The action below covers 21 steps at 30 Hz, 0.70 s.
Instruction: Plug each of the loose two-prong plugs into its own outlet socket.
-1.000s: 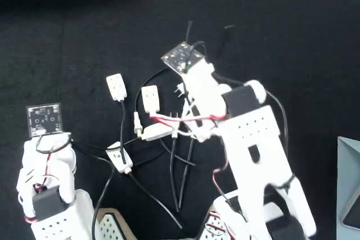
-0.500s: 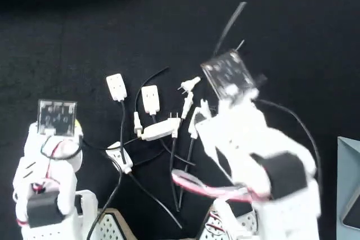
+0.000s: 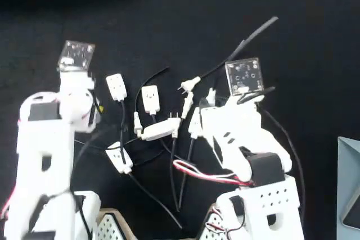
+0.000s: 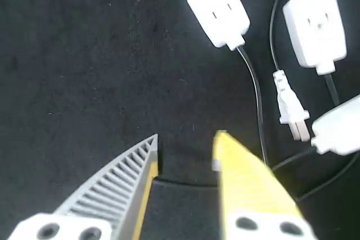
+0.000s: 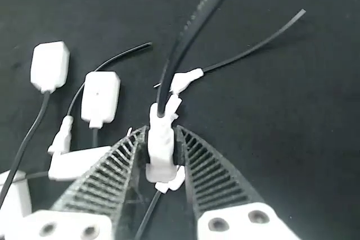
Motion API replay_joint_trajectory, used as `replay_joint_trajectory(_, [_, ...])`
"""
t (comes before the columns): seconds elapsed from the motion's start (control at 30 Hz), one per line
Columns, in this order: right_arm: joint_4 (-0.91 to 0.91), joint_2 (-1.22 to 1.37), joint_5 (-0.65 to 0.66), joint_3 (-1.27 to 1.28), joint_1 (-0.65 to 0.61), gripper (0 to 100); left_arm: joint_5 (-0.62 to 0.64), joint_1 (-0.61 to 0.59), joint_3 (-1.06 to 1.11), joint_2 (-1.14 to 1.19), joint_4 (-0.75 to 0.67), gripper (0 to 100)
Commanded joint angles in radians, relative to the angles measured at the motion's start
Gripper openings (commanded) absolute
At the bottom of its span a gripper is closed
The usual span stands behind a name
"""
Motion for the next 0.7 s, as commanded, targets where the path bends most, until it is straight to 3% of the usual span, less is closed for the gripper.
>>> replay_joint_trajectory(0.0, [-0.051,-0.013,-0.051,0.022,0.020,1.1,0.044,0.005,-0.154,0.170,0.005,21])
replay_joint_trajectory(0.37, [-0.054,-0.013,-0.097,0.073,0.018,1.1,0.143,0.021,-0.466,0.525,0.005,22])
replay_joint_trajectory(0.67, [-0.049,-0.012,-0.097,0.077,0.015,1.1,0.324,0.130,-0.746,0.856,0.009,22])
